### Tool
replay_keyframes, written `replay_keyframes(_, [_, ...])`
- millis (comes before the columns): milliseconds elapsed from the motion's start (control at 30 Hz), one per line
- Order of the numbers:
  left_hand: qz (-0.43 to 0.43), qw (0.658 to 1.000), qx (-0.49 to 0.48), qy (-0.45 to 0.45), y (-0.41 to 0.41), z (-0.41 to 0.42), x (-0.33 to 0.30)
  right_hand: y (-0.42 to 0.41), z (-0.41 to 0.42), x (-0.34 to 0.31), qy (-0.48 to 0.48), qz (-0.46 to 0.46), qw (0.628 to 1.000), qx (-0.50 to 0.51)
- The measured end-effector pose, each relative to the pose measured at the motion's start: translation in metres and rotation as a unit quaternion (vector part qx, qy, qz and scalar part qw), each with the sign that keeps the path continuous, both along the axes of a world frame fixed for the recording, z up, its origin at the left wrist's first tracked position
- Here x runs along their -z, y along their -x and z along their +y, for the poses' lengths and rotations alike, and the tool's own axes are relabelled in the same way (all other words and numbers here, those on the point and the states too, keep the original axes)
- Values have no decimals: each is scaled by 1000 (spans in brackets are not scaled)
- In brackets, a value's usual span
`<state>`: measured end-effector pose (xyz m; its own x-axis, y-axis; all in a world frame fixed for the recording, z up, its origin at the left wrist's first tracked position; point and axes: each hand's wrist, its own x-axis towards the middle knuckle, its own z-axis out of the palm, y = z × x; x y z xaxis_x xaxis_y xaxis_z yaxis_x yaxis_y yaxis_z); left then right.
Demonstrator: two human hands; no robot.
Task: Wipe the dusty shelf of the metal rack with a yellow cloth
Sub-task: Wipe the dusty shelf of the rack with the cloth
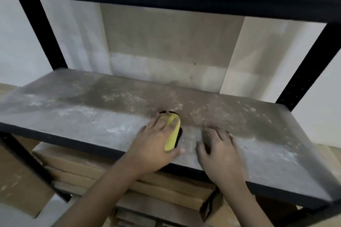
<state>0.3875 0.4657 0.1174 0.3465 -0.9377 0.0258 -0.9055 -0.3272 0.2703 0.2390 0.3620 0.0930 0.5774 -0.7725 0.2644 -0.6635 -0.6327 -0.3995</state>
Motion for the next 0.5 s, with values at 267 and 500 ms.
replay_keyframes(267, [13,1000,7,-4,-20,1,6,-1,1,-2,-9,33,999,22])
replay_keyframes(500, [-126,979,-152,-59,-83,19,-12,-35,19,-15,11,38,999,0])
